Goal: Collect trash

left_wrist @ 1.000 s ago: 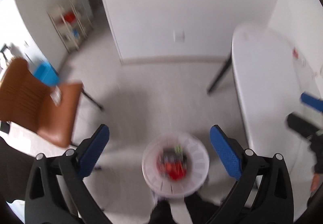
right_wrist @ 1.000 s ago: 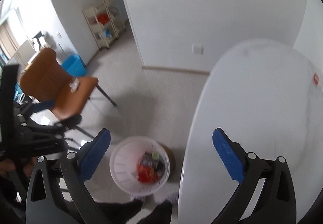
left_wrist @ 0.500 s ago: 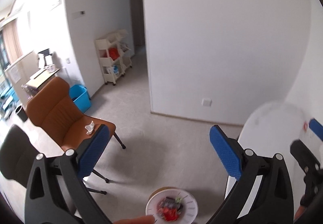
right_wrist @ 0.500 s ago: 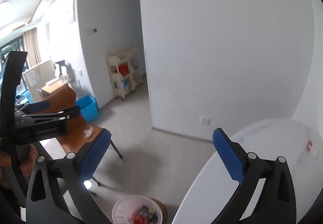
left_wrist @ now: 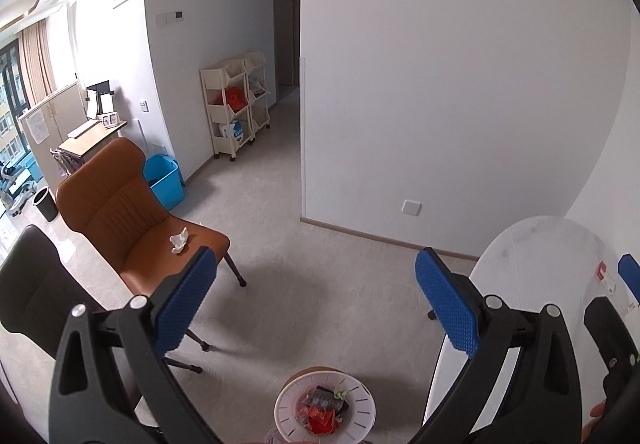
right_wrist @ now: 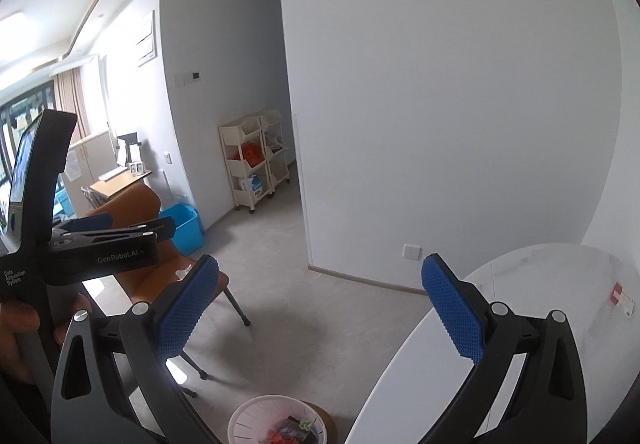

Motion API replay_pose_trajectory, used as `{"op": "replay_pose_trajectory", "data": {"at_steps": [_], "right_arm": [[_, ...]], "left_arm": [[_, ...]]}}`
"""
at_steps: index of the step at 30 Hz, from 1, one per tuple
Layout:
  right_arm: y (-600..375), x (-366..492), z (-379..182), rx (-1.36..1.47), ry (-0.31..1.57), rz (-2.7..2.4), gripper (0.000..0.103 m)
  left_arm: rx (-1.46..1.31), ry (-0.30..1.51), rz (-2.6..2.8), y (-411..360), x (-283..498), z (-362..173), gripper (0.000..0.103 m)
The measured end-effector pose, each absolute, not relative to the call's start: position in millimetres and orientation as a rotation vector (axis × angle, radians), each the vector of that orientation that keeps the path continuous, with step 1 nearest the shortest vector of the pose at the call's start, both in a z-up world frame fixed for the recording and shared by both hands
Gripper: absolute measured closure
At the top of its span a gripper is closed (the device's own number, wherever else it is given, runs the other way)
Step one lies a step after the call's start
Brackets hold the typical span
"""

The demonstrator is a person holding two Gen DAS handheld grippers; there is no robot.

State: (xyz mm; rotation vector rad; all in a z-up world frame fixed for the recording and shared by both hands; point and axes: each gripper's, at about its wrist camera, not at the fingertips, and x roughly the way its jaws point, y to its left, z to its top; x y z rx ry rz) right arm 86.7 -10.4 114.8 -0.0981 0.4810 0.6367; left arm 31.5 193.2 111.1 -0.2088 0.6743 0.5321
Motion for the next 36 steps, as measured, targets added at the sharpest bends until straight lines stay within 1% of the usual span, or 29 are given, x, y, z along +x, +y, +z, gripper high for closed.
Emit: {"op": "replay_pose_trajectory", "data": {"at_steps": [36], "right_arm": [[-0.9, 78.9, 113.1, -0.118, 0.535, 0.571, 0.002]], "left_arm": [[-0.198, 0.716, 0.474, 201.6, 32.9, 101.9, 0.008]]}}
